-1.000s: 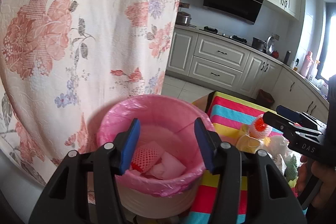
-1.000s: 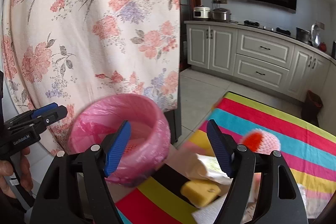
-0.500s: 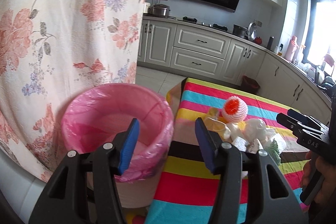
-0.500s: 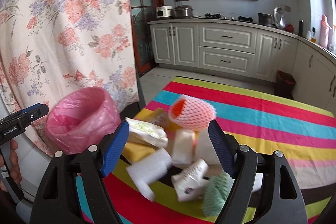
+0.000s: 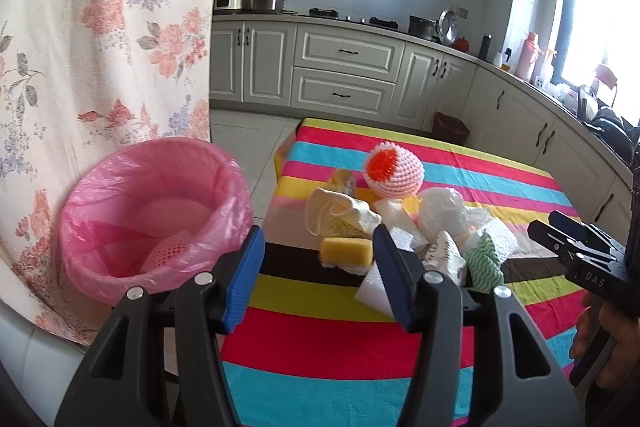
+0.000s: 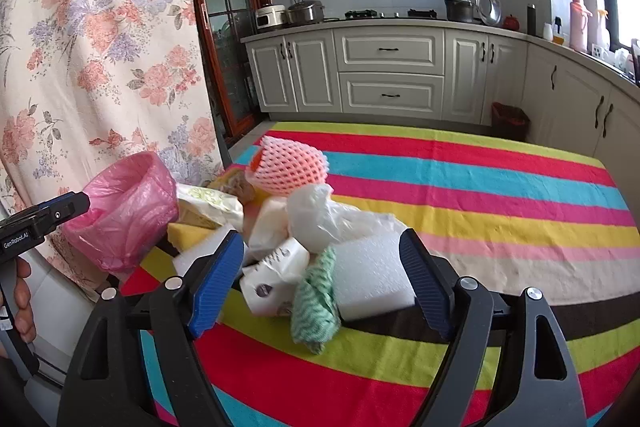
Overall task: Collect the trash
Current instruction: 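Return both open grippers to the trash pile on the table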
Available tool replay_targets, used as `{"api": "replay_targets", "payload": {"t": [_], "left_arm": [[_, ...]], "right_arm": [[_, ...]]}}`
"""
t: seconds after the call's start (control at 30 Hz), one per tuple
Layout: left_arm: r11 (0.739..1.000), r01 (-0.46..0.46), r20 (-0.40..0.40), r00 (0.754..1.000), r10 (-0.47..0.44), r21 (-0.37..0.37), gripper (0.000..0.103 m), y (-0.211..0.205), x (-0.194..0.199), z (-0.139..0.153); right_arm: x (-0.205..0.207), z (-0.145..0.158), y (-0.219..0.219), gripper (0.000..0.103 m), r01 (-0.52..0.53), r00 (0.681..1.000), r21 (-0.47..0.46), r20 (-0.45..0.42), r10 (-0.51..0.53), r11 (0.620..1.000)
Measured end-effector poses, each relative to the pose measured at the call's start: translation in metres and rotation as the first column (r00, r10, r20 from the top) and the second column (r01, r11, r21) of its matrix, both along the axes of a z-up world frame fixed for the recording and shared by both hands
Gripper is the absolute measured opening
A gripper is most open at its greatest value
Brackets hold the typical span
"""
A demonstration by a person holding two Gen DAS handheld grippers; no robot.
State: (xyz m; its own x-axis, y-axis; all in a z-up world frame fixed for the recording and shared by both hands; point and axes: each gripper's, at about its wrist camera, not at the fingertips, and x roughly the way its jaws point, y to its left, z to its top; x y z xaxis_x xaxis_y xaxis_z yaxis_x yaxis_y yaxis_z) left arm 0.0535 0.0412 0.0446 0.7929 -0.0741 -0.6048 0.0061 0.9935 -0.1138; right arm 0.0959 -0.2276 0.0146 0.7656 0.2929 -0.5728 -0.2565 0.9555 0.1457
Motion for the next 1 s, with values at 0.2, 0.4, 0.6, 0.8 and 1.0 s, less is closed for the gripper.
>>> {"api": "replay_targets", "payload": {"t": [0.2, 0.4, 0.6, 0.8, 1.0], "left_arm": [[0.999, 0.036, -0.034, 0.999, -0.035, 0.007, 0.054, -0.022, 0.006, -0.012], [0.998, 0.062, -0.073, 0.995, -0.061, 0.008, 0.054, -0.038, 0.016, -0.027], [0.997, 0.08, -0.113, 0.991, -0.078, 0.006, 0.054, -0.05, 0.029, -0.043], [0.996, 0.087, -0.154, 0.984, -0.086, 0.0, 0.054, -0.057, 0.044, -0.06], [0.995, 0.096, -0.191, 0.977, -0.096, -0.01, 0.054, -0.062, 0.057, -0.076]], "right_arm": [[-0.005, -0.019, -0.016, 0.076, 0.013, 0.999, 0.003, -0.031, -0.013, 1.0], [-0.005, -0.038, -0.024, 0.076, 0.019, 0.997, 0.008, -0.07, -0.019, 1.0], [-0.001, -0.056, -0.028, 0.076, 0.017, 0.994, 0.012, -0.108, -0.015, 1.0], [0.002, -0.063, -0.022, 0.076, -0.007, 0.993, 0.016, -0.122, 0.009, 1.0], [0.006, -0.068, -0.012, 0.076, -0.032, 0.991, 0.023, -0.132, 0.034, 0.999]]}}
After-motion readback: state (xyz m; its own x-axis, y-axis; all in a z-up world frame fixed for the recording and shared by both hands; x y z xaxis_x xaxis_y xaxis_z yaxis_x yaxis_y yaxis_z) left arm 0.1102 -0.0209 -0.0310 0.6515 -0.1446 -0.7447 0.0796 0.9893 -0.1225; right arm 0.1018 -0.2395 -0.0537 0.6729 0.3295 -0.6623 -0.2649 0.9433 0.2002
